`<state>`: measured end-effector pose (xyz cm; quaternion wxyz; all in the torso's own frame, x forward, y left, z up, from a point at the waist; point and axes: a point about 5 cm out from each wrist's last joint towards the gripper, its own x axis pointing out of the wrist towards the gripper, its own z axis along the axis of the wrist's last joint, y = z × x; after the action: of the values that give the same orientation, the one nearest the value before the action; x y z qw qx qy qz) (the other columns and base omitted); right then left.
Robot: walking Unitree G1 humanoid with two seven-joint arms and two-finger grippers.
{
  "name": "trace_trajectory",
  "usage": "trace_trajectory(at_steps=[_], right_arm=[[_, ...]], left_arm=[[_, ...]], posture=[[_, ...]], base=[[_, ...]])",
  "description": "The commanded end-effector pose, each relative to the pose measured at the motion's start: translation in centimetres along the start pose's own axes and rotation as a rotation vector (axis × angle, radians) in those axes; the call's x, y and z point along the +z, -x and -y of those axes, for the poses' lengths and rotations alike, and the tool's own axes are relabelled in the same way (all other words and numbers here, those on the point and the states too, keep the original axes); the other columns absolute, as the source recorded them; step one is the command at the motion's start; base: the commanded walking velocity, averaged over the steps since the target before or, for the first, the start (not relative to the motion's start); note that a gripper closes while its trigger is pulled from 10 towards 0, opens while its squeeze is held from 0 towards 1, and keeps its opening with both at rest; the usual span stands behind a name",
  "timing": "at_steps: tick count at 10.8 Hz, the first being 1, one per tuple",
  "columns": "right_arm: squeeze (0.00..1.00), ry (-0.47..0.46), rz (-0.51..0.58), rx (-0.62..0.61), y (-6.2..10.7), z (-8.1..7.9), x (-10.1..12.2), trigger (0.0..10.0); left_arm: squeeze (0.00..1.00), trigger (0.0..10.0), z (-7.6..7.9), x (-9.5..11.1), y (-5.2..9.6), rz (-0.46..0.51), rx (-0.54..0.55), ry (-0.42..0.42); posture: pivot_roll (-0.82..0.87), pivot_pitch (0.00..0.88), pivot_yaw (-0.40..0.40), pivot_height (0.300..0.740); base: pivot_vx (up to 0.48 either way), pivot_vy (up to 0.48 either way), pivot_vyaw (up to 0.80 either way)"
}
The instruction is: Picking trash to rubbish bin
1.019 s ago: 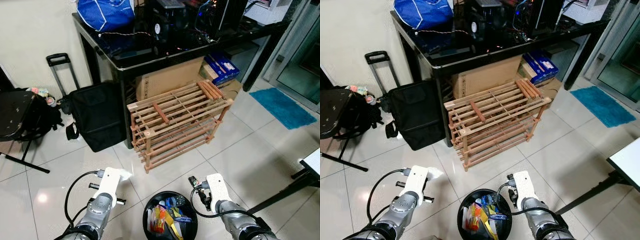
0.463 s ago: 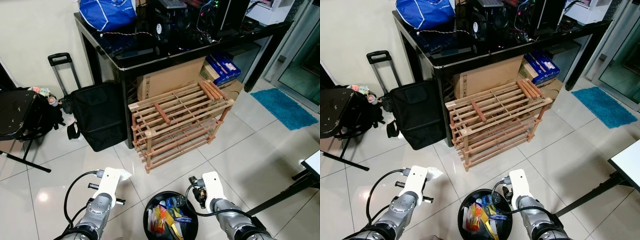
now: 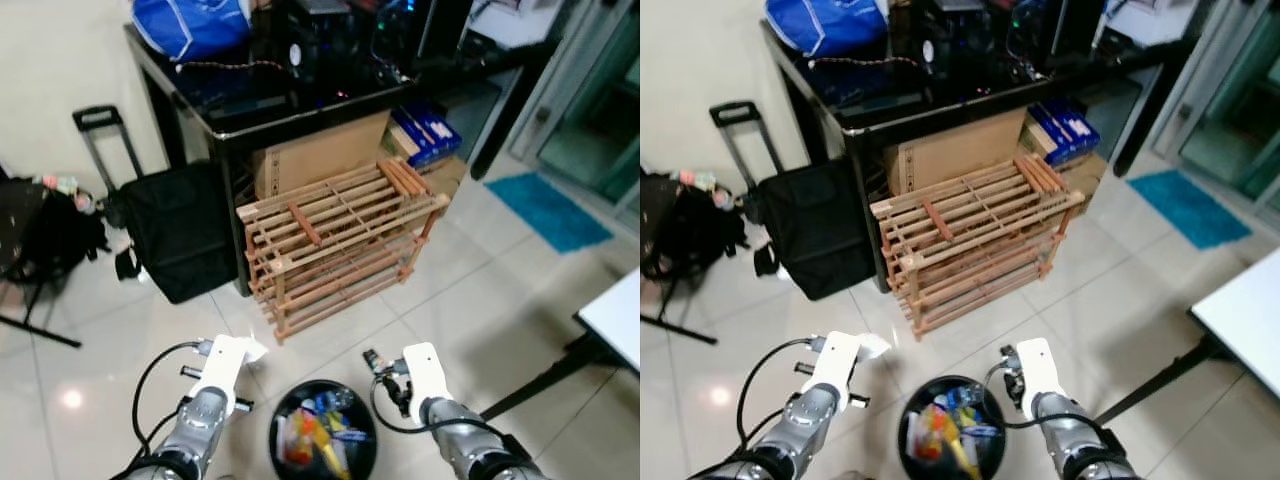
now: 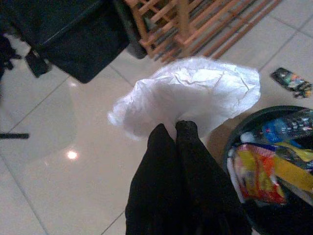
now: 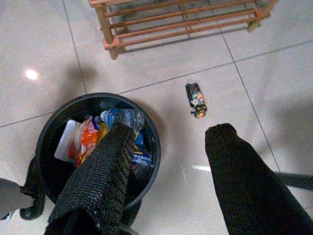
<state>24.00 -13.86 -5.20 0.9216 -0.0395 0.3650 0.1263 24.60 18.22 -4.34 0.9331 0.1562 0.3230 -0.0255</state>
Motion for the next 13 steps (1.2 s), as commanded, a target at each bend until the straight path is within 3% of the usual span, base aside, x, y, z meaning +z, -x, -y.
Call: trace_trajectory(at_steps=[1,7,13], right_arm=[[0.00,-0.003,0.000,-0.014,0.17,0.60,-0.19,10.0],[0.00,-0.001,-0.002,-0.004,0.18,0.51,-0.26,10.0],[0.00,0.003,-0.009,0.000,0.24,0.52,-0.50,10.0]], left_arm=[[0.00,10.0,0.20,0.03,-0.03,-0.007,0.004,0.000],[0.00,10.0,0.14,0.03,-0.04,-0.009,0.011,0.002],[0.00,10.0,0.17,-0.25,0.03,-0.022,0.013,0.035]], posture=[[0.04,0.033,-0.058,0.740],[0.04,0.034,-0.060,0.740],[0.03,0.023,-0.059,0.740]], base=[[0.000,-0.480,0.00],[0.000,-0.480,0.00],[0.000,0.000,0.00]])
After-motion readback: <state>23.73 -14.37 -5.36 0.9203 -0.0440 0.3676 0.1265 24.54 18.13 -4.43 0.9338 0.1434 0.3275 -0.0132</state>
